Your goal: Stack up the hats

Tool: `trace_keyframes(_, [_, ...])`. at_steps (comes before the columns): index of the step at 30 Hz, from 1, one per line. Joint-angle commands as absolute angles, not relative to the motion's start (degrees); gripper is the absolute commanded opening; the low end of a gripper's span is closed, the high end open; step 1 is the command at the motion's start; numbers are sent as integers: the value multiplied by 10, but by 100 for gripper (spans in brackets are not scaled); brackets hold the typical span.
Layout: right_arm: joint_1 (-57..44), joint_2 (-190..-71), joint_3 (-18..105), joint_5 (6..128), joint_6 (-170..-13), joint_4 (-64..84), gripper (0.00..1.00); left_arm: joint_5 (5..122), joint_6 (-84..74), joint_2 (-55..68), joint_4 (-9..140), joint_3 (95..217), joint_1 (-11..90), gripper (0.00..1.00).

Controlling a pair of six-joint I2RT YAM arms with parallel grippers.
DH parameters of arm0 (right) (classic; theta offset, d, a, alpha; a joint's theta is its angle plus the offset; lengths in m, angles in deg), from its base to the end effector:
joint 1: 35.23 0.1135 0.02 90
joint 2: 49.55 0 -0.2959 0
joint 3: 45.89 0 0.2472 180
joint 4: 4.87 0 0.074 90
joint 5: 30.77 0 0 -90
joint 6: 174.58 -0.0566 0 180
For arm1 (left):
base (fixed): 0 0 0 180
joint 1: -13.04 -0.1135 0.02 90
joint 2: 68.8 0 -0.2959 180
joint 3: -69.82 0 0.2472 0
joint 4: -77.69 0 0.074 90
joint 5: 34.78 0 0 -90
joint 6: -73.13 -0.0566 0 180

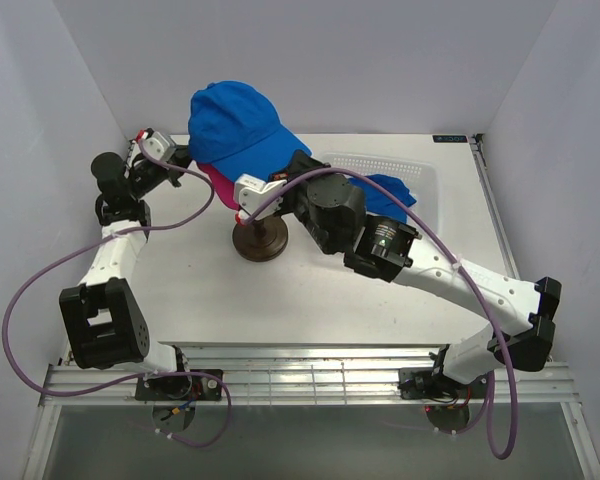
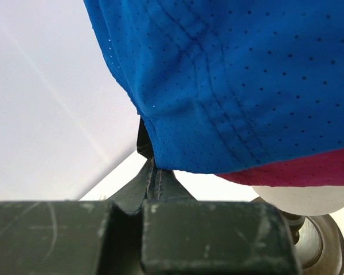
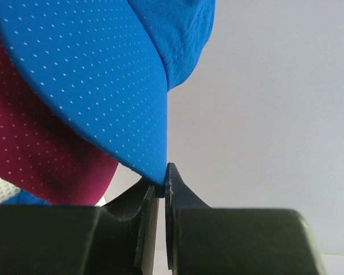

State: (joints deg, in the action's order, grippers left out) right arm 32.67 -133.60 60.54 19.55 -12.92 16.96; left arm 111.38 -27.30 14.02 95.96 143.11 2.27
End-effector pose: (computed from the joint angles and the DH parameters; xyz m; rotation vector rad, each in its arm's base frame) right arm 0.1597 0.2972 0.5031 -1.2169 1.0297 -0.5897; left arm 0.3341 0.0157 0.3822 0.7875 1.2750 -0.3945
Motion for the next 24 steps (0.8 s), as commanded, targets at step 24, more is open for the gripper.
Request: trace_keyframes(24, [372,-1457,790,19,-52,124,8,1109,-244,243,945,1592,9,0])
